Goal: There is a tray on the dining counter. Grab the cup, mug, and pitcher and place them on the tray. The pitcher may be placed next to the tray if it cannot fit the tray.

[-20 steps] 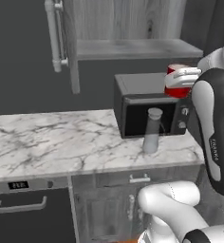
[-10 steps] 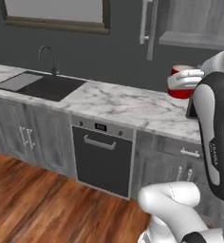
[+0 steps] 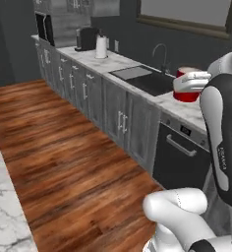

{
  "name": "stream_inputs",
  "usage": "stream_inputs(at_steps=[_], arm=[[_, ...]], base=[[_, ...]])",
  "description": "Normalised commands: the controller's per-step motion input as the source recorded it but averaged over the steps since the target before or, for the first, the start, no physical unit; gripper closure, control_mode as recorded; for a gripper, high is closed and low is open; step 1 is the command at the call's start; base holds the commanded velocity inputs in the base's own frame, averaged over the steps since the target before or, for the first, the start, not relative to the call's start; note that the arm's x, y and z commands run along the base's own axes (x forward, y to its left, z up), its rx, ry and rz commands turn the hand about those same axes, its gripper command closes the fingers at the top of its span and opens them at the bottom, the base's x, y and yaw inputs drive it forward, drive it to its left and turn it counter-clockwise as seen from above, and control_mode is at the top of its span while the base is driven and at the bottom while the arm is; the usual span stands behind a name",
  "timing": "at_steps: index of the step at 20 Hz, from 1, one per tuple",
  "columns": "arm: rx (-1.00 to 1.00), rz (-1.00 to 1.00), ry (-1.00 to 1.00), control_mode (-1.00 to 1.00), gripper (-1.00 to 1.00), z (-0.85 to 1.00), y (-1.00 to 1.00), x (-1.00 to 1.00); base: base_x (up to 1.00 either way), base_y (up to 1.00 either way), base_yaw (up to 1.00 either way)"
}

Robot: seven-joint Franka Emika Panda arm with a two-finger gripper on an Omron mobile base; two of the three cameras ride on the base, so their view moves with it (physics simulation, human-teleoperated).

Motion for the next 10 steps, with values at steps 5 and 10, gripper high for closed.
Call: stream_inputs(at_steps=[5,10], arm=[[0.00,0.00,0.00,1.00,1.00,0.00,0.00,0.00],[0.00,0.00,0.00,1.00,1.00,0.00,0.00,0.00]], base=[[0.71,-0.05,0.44],[0.10,-0.24,0.43]])
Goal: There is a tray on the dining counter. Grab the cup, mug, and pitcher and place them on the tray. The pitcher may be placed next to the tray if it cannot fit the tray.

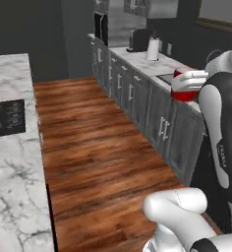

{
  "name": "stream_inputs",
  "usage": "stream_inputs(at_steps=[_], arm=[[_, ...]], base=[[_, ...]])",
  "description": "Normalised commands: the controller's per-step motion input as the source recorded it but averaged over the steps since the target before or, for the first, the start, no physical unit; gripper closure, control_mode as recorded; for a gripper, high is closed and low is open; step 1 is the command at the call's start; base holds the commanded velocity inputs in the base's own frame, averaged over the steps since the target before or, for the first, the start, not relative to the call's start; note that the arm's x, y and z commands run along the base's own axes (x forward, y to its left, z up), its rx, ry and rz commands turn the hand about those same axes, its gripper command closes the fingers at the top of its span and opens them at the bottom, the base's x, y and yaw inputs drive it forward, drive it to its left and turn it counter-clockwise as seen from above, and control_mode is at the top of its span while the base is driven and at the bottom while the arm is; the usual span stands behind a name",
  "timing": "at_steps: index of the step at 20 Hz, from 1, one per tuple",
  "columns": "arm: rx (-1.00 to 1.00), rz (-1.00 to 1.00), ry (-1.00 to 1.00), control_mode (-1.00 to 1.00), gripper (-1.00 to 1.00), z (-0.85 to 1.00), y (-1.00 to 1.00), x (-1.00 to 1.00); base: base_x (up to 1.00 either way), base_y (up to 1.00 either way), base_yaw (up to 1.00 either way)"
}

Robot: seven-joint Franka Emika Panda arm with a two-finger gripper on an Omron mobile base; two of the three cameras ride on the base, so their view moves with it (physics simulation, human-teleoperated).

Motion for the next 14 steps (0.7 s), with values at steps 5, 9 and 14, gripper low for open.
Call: stream_inputs(at_steps=[5,9,14], arm=[[0.00,0.00,0.00,1.00,1.00,0.00,0.00,0.00],[0.00,0.00,0.00,1.00,1.00,0.00,0.00,0.00],[0.00,0.00,0.00,1.00,1.00,0.00,0.00,0.00]], base=[[-0.99,-0.14,0.85],[-1.00,0.00,0.98],[-1.00,-0.03,0.88]])
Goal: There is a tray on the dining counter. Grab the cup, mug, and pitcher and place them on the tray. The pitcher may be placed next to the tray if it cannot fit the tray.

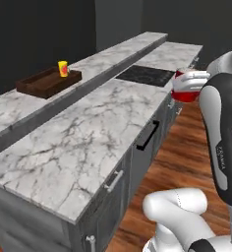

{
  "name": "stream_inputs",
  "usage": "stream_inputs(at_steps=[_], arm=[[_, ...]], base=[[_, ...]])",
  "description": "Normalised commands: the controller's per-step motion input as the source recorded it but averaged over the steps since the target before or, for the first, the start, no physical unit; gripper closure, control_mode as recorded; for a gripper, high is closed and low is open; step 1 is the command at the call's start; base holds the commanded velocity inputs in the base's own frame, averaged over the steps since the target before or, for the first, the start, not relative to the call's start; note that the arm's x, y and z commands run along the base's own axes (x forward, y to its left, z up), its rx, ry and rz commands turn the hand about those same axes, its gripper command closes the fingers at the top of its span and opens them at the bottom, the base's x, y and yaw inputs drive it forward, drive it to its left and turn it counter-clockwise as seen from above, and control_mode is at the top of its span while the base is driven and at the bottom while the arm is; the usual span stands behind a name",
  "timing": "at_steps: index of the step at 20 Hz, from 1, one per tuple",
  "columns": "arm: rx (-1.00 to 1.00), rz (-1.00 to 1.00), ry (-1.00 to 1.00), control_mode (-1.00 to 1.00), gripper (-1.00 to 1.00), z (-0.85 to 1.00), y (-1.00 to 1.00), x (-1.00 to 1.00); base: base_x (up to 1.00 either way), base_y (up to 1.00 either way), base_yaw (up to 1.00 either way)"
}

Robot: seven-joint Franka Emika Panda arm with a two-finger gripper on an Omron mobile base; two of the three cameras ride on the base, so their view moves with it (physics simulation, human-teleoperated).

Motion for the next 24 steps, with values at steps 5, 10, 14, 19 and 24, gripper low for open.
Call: stream_inputs(at_steps=[5,10,14,19,24], arm=[[0.00,0.00,0.00,1.00,1.00,0.00,0.00,0.00],[0.00,0.00,0.00,1.00,1.00,0.00,0.00,0.00],[0.00,0.00,0.00,1.00,1.00,0.00,0.00,0.00],[0.00,0.00,0.00,1.00,1.00,0.00,0.00,0.00],[0.00,0.00,0.00,1.00,1.00,0.00,0.00,0.00]], base=[[-0.83,-0.17,0.64],[-0.44,-0.13,0.41],[-0.02,0.51,0.07],[0.00,0.99,0.00],[0.21,1.00,-0.04]])
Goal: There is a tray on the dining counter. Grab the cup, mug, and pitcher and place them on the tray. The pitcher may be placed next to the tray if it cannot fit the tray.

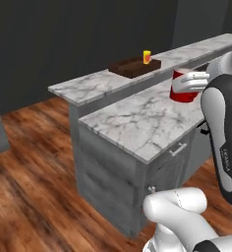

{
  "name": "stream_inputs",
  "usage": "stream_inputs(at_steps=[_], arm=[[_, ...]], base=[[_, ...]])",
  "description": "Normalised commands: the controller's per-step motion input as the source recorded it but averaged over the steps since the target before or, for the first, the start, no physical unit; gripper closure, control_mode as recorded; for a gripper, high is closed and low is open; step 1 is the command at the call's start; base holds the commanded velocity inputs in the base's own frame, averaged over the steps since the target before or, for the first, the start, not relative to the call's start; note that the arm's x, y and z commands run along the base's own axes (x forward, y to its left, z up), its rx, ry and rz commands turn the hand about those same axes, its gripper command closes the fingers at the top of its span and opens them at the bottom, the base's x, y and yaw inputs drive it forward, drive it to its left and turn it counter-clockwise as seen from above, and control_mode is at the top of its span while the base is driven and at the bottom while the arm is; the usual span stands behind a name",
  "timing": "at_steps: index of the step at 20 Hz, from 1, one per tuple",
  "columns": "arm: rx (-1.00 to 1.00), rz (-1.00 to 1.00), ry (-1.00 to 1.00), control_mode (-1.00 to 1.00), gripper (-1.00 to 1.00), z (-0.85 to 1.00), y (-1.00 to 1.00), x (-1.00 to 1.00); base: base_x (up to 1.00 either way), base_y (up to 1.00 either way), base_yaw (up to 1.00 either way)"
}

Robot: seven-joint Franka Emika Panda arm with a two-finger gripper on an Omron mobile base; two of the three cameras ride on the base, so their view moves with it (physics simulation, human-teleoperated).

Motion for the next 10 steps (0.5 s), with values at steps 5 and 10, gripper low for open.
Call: stream_inputs(at_steps=[5,10], arm=[[0.00,0.00,0.00,1.00,1.00,0.00,0.00,0.00],[0.00,0.00,0.00,1.00,1.00,0.00,0.00,0.00]], base=[[0.49,0.60,-0.20],[0.59,0.34,-0.25]])
